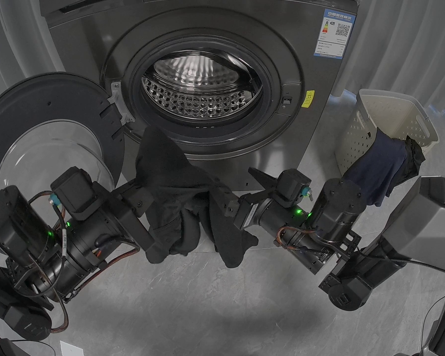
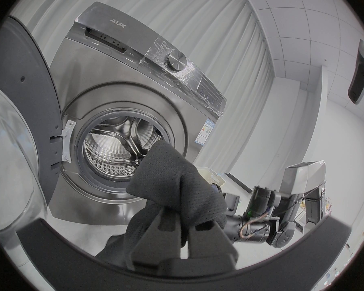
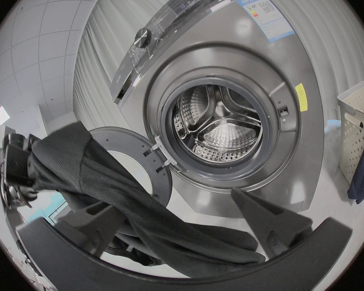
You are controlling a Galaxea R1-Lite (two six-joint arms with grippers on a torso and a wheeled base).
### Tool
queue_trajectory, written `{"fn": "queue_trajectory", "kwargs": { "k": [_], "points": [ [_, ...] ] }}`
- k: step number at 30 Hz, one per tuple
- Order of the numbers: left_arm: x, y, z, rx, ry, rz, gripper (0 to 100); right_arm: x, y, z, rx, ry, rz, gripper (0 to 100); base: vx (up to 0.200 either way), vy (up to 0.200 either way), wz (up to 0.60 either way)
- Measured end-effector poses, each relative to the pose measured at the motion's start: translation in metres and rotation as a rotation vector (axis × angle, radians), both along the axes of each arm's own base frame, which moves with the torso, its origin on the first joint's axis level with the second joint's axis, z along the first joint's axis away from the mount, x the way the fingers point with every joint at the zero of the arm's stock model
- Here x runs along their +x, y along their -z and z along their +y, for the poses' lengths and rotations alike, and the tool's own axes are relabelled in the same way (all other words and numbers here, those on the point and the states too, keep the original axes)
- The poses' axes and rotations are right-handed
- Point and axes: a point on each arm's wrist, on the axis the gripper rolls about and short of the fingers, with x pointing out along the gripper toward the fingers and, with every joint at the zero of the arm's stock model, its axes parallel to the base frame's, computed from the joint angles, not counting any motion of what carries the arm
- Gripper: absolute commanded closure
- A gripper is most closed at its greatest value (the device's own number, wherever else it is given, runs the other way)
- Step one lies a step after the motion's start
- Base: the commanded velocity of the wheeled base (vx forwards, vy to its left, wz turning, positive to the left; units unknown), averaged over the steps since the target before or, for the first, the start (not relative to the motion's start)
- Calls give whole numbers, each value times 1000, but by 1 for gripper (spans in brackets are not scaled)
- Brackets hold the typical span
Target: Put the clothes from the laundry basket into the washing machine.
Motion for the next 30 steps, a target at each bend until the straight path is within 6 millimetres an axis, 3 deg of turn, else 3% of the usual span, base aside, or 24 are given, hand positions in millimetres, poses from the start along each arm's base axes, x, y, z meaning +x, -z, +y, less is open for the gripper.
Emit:
{"fn": "queue_trajectory", "kwargs": {
  "k": [4,10,21,30],
  "points": [
    [4,-5,-3,-7,-6,14,100,-3,18,-1,-56,1,41,0,0,0,0],
    [17,-15,-7,-26,-62,32,100,-25,42,-11,-154,-25,125,0,0,0,0],
    [37,-29,-8,-66,-132,7,100,-84,51,-26,-250,-205,201,0,0,0,0],
    [39,-32,-7,-73,-138,-1,100,-75,52,-7,-210,-231,164,0,0,0,0]
  ]
}}
